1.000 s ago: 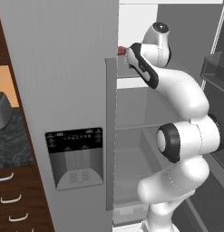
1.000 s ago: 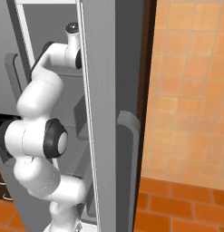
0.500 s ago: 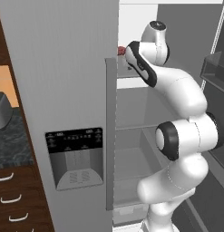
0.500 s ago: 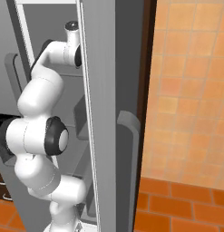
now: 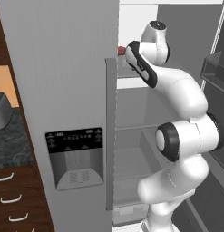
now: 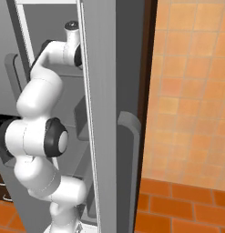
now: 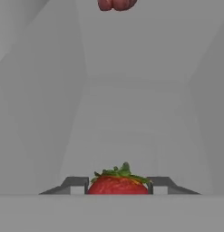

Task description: Take the strawberry from the fridge and place it on top of the pancake, located on the dining counter.

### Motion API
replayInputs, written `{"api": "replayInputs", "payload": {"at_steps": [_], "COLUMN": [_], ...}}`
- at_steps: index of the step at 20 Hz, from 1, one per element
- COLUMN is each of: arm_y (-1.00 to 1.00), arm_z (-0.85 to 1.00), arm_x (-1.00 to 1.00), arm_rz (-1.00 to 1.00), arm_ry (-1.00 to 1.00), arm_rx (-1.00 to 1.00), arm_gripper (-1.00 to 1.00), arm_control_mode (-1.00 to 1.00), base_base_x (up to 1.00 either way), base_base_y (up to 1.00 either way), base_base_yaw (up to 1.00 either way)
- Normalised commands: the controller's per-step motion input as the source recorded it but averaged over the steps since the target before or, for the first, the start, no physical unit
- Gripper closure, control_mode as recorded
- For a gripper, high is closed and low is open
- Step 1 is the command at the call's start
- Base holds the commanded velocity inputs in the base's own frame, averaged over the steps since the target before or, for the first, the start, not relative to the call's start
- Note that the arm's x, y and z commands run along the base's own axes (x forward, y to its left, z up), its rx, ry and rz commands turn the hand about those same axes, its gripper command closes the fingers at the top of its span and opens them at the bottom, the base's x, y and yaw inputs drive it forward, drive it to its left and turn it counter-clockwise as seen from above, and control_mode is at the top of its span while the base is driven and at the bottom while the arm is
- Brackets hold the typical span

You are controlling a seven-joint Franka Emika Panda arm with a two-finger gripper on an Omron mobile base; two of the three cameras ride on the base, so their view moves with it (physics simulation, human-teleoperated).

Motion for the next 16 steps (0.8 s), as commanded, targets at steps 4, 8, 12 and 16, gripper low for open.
{"api": "replayInputs", "payload": {"at_steps": [4, 8, 12, 16], "arm_y": [0.0, 0.0, 0.0, 0.0], "arm_z": [0.0, -0.17, -0.01, 0.35], "arm_x": [-0.54, -0.53, -0.54, -0.97], "arm_rz": [-0.02, -0.05, -0.04, -0.04], "arm_ry": [-0.27, -0.53, -0.3, 0.0], "arm_rx": [0.0, 0.0, 0.0, 0.04], "arm_gripper": [1.0, 1.0, 1.0, 1.0], "arm_control_mode": [-1.0, -1.0, -1.0, -1.0], "base_base_x": [0.0, 0.0, 0.0, 0.0], "base_base_y": [0.0, 0.0, 0.0, 0.0], "base_base_yaw": [0.0, 0.0, 0.0, 0.0]}}
